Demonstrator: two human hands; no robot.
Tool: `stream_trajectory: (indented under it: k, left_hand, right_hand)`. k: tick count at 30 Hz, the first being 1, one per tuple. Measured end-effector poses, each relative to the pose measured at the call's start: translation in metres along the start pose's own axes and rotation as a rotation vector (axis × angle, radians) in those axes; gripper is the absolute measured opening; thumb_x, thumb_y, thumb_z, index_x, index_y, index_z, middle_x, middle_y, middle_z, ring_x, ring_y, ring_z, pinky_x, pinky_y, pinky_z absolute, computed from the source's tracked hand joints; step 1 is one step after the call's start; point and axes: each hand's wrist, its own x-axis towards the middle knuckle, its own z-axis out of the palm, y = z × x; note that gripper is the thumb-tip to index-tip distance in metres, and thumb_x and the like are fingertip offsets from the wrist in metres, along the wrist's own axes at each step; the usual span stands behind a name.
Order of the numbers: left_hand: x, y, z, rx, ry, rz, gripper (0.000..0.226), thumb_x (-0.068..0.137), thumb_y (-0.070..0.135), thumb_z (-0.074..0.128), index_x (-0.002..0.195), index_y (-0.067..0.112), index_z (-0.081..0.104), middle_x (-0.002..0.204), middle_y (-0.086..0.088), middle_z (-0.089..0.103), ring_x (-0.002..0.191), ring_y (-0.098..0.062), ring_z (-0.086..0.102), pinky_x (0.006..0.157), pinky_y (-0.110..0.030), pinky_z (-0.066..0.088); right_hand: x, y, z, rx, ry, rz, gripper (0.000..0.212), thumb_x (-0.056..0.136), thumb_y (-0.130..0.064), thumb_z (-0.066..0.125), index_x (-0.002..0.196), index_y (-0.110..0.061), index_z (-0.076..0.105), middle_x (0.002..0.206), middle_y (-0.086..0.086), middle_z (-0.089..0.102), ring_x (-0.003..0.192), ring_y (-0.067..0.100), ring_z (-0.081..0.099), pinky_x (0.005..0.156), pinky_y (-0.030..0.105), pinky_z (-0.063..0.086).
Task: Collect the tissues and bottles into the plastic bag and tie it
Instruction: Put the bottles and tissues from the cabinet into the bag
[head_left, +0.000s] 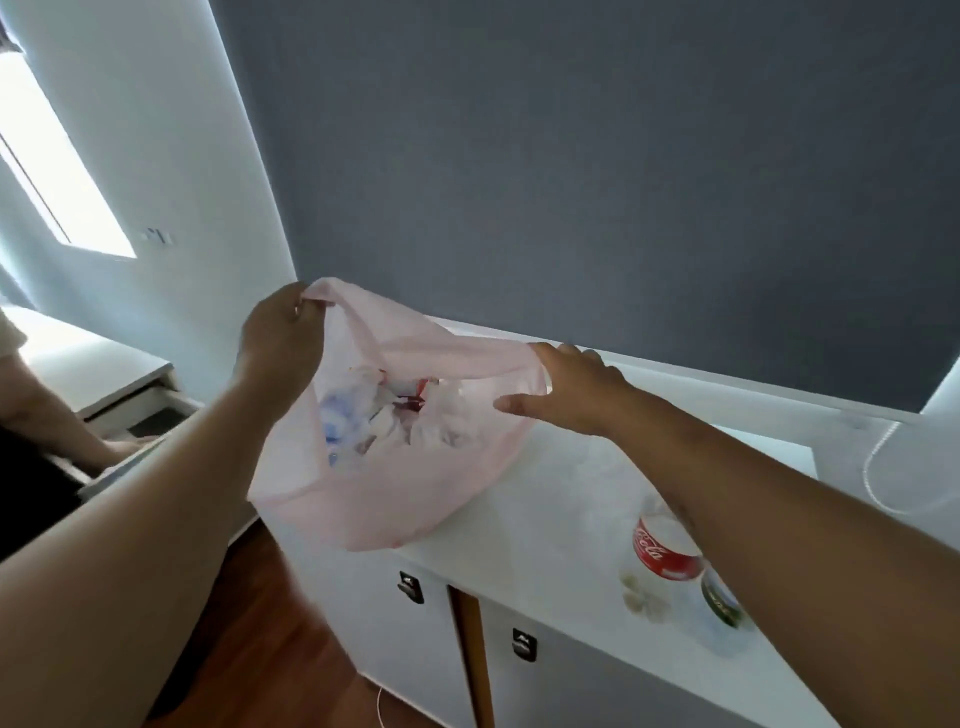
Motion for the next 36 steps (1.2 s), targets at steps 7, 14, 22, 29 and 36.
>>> stream_trajectory:
  k: [7, 14, 22, 29, 36]
  left_hand:
    - [0.012, -0.003, 0.063, -0.079, -0.25, 0.086, 0.039, 0.099, 0.036, 0.041, 0.081, 0.005, 0.057, 0.08, -0.012, 0.058, 0.078, -0.028, 0.049, 0.069, -0.035, 0.035]
    - [0.007, -0.011, 0.084, -0.109, -0.381, 0.143, 0.049, 0.103, 0.04, 0.033, 0.072, 0.009, 0.055, 0.076, -0.013, 0.055, 0.078, -0.033, 0.05, 0.072, -0.037, 0.038]
    - [0.004, -0.009, 0.087, -0.125, -0.423, 0.175, 0.046, 0.103, 0.042, 0.032, 0.069, 0.015, 0.049, 0.07, -0.005, 0.052, 0.077, -0.032, 0.05, 0.07, -0.035, 0.035]
    - [0.016, -0.013, 0.066, -0.153, -0.436, 0.099, 0.048, 0.098, 0.05, 0.038, 0.09, 0.009, 0.06, 0.082, -0.007, 0.06, 0.072, -0.023, 0.051, 0.064, -0.034, 0.036]
    - [0.034, -0.014, 0.044, -0.235, -0.452, -0.025, 0.054, 0.094, 0.059, 0.046, 0.071, 0.009, 0.05, 0.066, -0.001, 0.048, 0.061, -0.02, 0.044, 0.054, -0.03, 0.032]
  right_hand:
    - [-0.051, 0.046, -0.018, -0.195, 0.017, 0.303, 0.089, 0.071, -0.087, 0.046, 0.146, -0.04, 0.034, 0.157, 0.002, 0.032, 0.142, 0.03, 0.031, 0.109, 0.048, 0.032]
    - [-0.115, 0.027, -0.018, -0.148, 0.449, 0.427, 0.063, 0.085, -0.077, 0.039, 0.118, -0.03, 0.065, 0.132, -0.002, 0.061, 0.114, 0.022, 0.059, 0.093, 0.041, 0.048]
    - [-0.137, 0.023, 0.021, -0.221, 0.215, 0.582, 0.043, 0.083, -0.052, 0.067, 0.115, -0.023, 0.063, 0.123, 0.003, 0.06, 0.102, 0.023, 0.059, 0.082, 0.034, 0.049]
    - [-0.122, -0.038, -0.032, -0.028, 0.578, 0.369, 0.031, 0.087, -0.045, 0.066, 0.082, -0.014, 0.071, 0.084, 0.002, 0.068, 0.072, 0.019, 0.061, 0.062, 0.028, 0.044]
    - [-0.085, -0.123, -0.02, 0.46, 0.737, 0.091, 0.026, 0.087, -0.039, 0.069, 0.075, -0.015, 0.069, 0.067, -0.005, 0.068, 0.051, 0.009, 0.059, 0.047, 0.022, 0.048]
